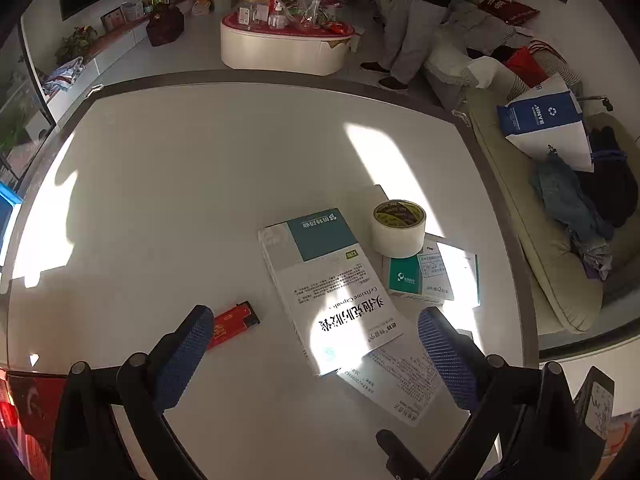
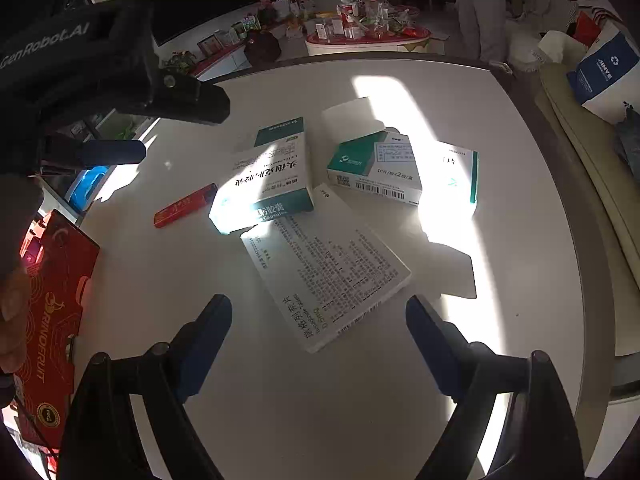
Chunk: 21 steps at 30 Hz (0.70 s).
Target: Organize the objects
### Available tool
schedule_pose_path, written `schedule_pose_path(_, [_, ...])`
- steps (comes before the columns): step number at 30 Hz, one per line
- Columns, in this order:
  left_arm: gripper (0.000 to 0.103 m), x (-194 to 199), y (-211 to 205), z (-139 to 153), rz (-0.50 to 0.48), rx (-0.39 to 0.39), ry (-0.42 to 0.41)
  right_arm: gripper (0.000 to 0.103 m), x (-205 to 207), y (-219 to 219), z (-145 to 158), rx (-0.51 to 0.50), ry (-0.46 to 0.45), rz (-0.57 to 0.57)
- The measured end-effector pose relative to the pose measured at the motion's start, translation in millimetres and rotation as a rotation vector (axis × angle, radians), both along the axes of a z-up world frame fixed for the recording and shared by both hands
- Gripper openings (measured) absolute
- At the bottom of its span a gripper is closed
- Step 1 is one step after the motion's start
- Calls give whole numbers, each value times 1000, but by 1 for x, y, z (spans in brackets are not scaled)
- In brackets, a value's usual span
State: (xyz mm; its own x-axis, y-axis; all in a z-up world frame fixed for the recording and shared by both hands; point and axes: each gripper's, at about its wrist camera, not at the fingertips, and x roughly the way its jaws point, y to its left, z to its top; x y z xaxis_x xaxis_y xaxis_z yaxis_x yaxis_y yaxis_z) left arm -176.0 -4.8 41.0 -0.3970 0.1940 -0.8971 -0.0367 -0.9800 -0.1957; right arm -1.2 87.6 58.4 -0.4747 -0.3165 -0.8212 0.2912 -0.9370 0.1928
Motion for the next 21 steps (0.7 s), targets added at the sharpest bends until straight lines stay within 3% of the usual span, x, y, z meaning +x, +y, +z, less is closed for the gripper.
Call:
schedule_pose_path(3, [103, -24, 12, -21, 14, -18, -47, 88, -7, -3, -8, 40, 13, 37])
schedule_pose_path(8, [103, -40, 26, -39, 31, -128, -72, 89, -11, -8, -12, 75, 52, 85])
schedule_pose_path(13, [103, -40, 26, -58, 50, -103, -145, 87, -13, -19, -17, 187, 75, 115])
schedule_pose_path(14, [102, -38, 28, -58, 44, -136, -128, 83, -12, -19, -16, 178, 78, 120])
schedule_pose_path(15, [100, -36, 30, -59, 34, -161, -124, 71, -11, -17, -14, 177, 83, 118])
schedule_pose_path(17, [92, -31, 30, -55, 7, -168, -89, 36, -11, -12, -11, 166, 81, 107])
schedule_pose_path(18, [77, -28, 28, -50, 3, -142, -61, 12, -11, -9, -10, 152, 67, 100])
schedule_pose_path(19, [76, -27, 23, -46, 4, -93, -57, 1, -12, -4, -10, 129, 50, 91])
schedule_pose_path(21, [76, -25, 13, -43, 16, 7, -71, 1, -12, 8, -11, 70, 24, 65])
